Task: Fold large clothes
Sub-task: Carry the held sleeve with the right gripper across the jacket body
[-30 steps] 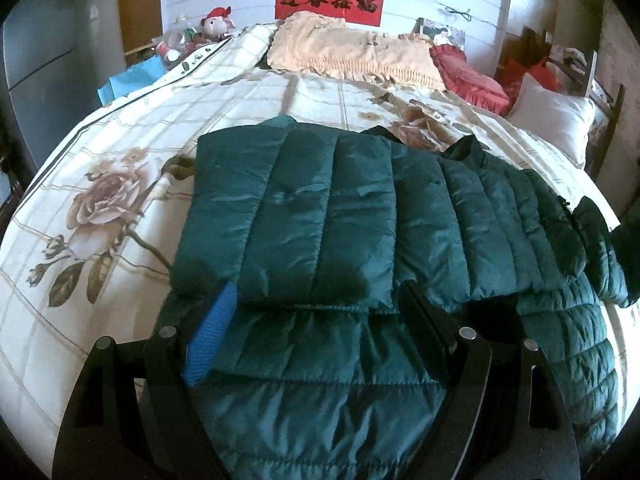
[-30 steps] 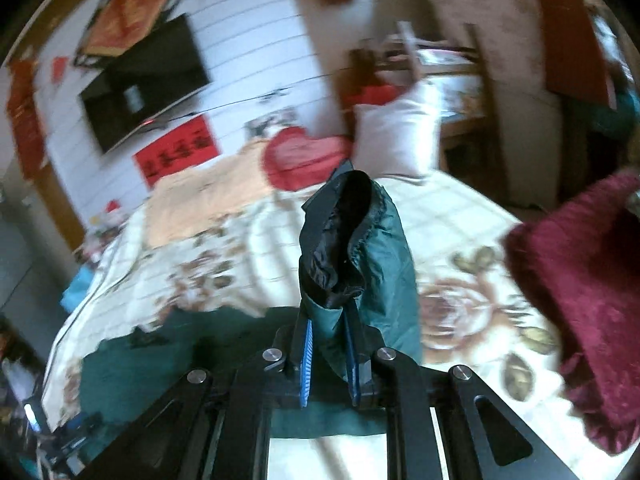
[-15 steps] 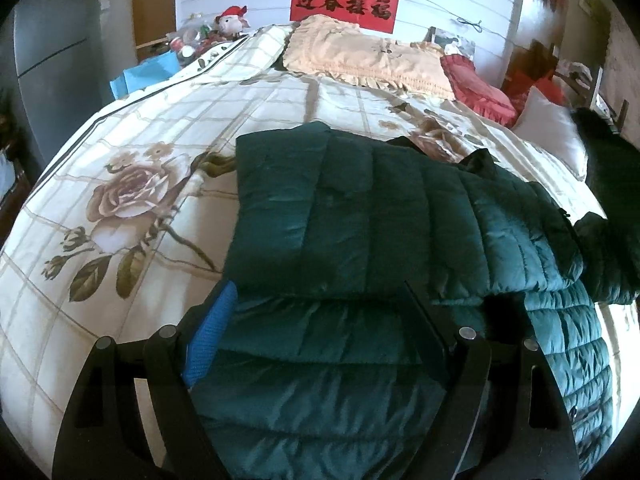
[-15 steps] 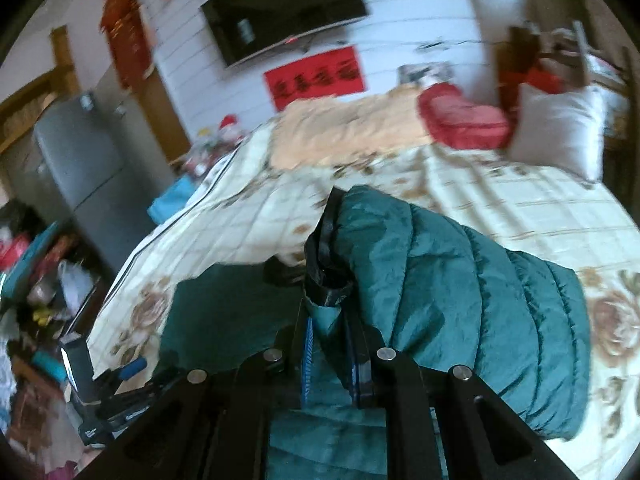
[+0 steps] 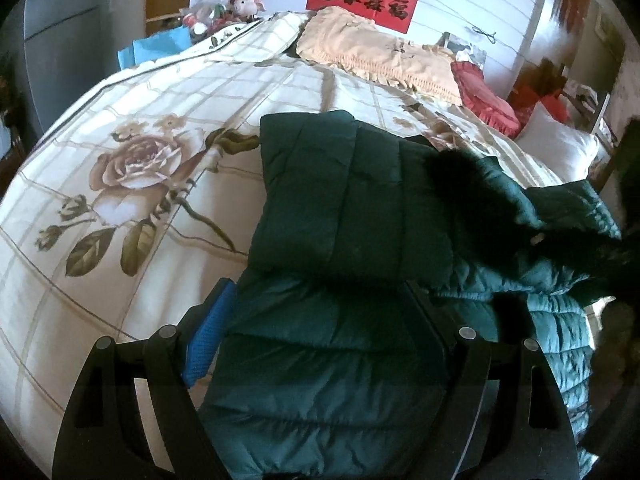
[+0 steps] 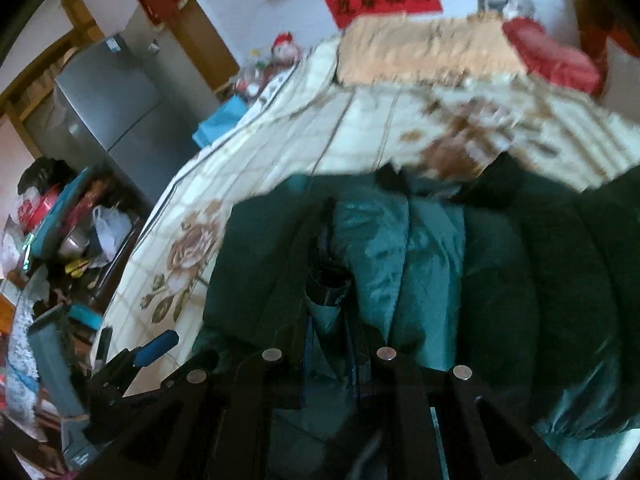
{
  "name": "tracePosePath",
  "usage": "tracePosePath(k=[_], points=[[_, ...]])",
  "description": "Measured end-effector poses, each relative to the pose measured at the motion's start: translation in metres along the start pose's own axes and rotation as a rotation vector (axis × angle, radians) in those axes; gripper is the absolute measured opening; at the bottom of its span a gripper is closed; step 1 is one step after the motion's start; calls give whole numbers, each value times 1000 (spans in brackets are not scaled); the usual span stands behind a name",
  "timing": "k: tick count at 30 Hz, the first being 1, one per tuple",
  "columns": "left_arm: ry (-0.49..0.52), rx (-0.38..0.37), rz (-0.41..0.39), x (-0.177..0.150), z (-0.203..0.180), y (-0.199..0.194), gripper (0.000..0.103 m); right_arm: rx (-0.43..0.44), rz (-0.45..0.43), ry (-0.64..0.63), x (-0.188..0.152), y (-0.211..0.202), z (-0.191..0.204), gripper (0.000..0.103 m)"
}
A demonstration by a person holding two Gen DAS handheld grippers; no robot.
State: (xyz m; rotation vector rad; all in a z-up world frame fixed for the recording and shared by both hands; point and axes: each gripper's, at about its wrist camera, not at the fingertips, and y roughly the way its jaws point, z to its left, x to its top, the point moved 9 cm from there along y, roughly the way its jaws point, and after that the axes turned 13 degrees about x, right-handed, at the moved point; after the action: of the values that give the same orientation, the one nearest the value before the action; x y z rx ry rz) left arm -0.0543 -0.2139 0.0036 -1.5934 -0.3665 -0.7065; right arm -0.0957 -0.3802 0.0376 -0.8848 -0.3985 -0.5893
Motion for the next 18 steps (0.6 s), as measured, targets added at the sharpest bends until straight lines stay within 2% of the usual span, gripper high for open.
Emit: tracePosePath(k=[1,3,5,11,18], points=[[-11,-14,6,0,1,0,83,9,30,19,-4,9,-3,19],[-37,-51,14,1,1,-2,83,68,36,43,-8,13,0,53],[-66,-96,12,4,-1,-6,83,94,14,31,-7,2,6,69],[-97,-197,-8,15,-26,-25,83,105,-68,-28,-1,-57,21,70],[-53,-241,12,26,-77,-25,83,42,-155,-31,-10,-129,6,75]])
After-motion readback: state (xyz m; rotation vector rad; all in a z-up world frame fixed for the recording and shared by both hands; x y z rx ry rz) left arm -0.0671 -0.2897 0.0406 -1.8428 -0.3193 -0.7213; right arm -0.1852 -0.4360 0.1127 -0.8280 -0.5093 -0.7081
